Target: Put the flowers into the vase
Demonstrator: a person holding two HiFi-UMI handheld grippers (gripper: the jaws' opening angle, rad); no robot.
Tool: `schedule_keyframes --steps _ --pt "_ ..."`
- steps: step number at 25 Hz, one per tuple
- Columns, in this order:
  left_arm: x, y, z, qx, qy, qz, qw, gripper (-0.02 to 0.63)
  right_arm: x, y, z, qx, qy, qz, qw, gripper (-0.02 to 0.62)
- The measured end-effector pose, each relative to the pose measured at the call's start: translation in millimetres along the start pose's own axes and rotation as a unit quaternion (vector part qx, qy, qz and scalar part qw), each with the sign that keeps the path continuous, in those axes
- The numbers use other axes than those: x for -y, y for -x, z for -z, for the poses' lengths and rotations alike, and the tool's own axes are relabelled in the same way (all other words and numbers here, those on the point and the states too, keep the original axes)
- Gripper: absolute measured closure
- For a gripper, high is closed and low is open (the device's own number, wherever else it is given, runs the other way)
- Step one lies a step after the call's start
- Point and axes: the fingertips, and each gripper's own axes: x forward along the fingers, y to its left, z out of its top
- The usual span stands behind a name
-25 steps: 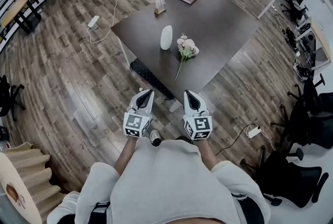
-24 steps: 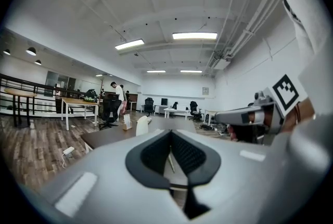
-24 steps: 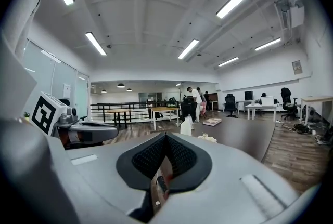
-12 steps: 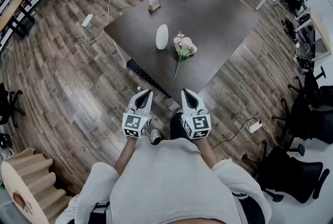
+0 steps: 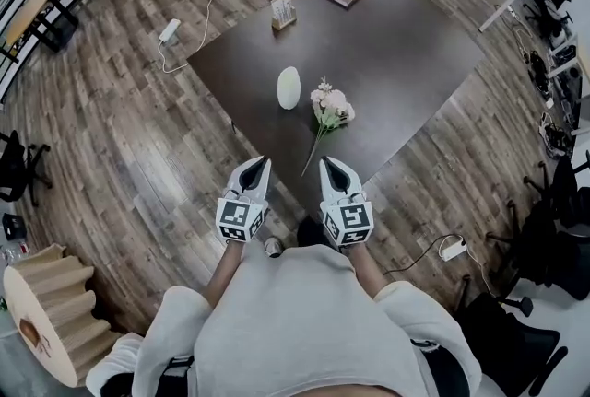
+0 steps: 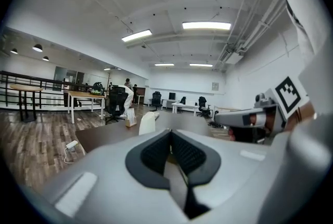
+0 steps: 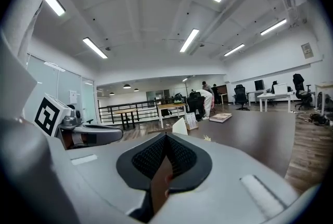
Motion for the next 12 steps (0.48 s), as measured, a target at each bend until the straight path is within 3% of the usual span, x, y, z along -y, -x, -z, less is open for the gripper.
schedule_keyframes --steps 7,12 --pt "-6 -57 -20 0.004 0.013 -0.039 0.9991 0.595 53 -33 -24 0.009 -0.003 -0.026 1.0 0.598" --pt "-11 -83 -31 0.007 0.001 -0.057 0.9984 0.595 83 -54 -27 0.008 -0.008 -0.034 0.999 0.598"
